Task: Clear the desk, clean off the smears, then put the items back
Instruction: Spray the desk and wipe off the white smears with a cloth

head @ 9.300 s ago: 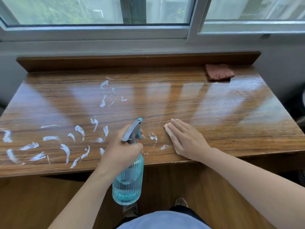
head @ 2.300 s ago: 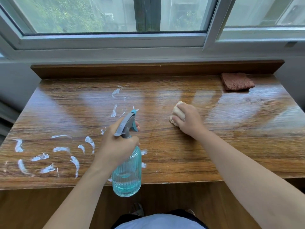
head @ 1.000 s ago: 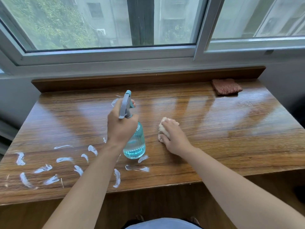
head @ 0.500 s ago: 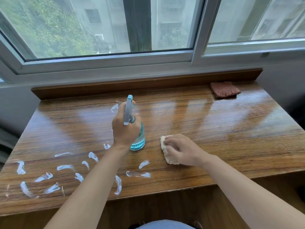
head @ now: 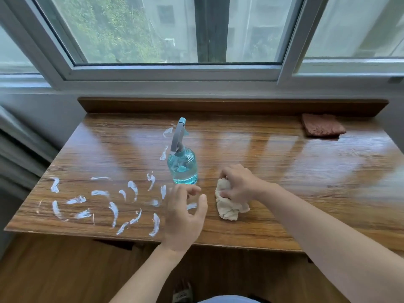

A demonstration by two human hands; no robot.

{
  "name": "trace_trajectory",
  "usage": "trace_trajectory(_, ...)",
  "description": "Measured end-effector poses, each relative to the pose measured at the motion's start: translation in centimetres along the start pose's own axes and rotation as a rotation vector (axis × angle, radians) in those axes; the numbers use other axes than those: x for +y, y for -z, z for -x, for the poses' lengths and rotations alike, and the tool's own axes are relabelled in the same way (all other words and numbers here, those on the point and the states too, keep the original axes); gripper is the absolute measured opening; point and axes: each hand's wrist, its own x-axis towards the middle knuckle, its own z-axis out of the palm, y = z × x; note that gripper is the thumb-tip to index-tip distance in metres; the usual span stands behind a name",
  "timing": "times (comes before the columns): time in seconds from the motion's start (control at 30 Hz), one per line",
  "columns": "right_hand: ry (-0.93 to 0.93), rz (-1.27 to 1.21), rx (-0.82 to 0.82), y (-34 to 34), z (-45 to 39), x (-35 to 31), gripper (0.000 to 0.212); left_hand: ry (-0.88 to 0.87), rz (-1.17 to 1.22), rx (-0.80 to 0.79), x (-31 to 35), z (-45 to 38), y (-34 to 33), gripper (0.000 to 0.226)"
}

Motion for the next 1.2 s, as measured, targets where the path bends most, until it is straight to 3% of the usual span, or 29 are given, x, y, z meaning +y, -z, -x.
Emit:
trace_trajectory(0.13,0.065,-0.091,0.06,0.1,0.7,1.2,0.034,0.266,-0.118,-0.362,1.1,-1.2,-2.4,0.031)
trace_trajectory(0.23,0.08,-0.394,0.118,1.0,2.8,2.4,0.025,0.415,-0.016,-0.513,1.8,-2.4,-3.8,0.045)
trace_trajectory(0.3,0.08,-0.586,0.185,1.7,4.4,3.3,0.023,0.406,-0.007,-0.578,2.6,-3.1,-4.4,0.042)
trace_trajectory(0.4,0.055,-0.813,0.293,2.7,6.6,5.1,0.023,0.328,0.071,-0.608,3.2,-3.9,-5.4,0.022)
trace_trajectory(0.5,-0.009,-0.846,0.421,3.7,8.8,7.3,0.025,0.283,0.218,-0.541,4.9,-4.8,-6.5,0.013)
trace_trajectory(0.6,-0.019,-1.007,0.416,4.7,11.0,9.3,0.032,0.314,0.357,-0.478,7.5,-5.8,-8.1,0.017)
trace_trajectory(0.67,0.021,-1.089,0.365,5.4,12.5,10.3,0.049,0.34,0.437,-0.457,9.2,-6.2,-9.2,0.024)
trace_trajectory(0.73,0.084,-1.037,0.331,6.1,13.9,11.2,0.075,0.379,0.534,-0.465,10.7,-6.4,-10.1,0.025)
trace_trajectory(0.8,0.096,-0.804,0.305,6.6,14.9,11.9,0.084,0.391,0.577,-0.492,11.8,-6.5,-11.1,0.022)
trace_trajectory(0.87,0.064,-0.567,0.333,6.5,15.5,12.2,0.081,0.378,0.567,-0.509,12.5,-6.3,-12.1,0.02)
trace_trajectory(1.07,-0.049,-0.232,0.615,5.2,15.4,12.7,0.075,0.32,0.61,-0.484,13.8,-5.9,-14.8,0.033)
trace_trajectory(1.2,-0.044,-0.454,0.619,5.8,15.9,12.8,0.059,0.277,0.704,-0.539,14.1,-7.1,-15.3,0.044)
